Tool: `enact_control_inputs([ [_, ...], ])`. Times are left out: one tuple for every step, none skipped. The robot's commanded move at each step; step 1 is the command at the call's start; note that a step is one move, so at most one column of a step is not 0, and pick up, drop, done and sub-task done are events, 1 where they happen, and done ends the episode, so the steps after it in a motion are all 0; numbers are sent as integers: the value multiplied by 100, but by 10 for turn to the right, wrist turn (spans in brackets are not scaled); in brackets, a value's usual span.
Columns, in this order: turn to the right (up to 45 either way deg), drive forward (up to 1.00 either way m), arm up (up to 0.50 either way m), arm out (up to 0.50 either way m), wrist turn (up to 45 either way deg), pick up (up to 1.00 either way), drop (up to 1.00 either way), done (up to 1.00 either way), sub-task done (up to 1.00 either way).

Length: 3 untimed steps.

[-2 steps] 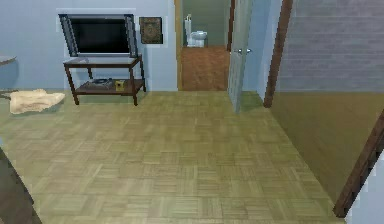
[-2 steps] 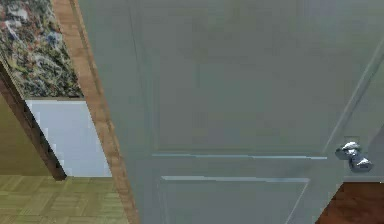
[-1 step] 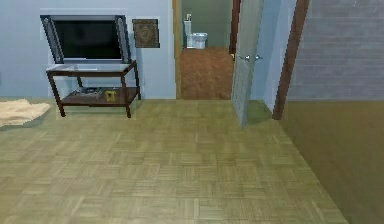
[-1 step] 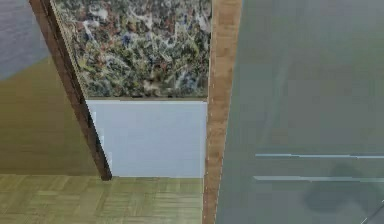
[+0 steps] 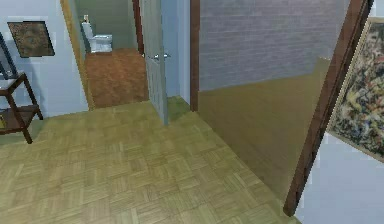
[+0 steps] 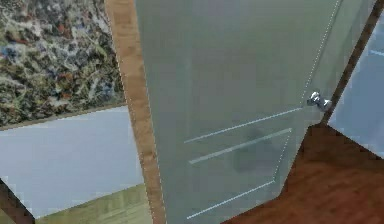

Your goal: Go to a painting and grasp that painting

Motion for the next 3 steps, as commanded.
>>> enact_control_inputs([
  [0,10,0,0,0,0,0,0,0],
  [-300,0,0,0,0,0,0,0,0],
  [0,25,0,0,0,0,0,0,0],
])
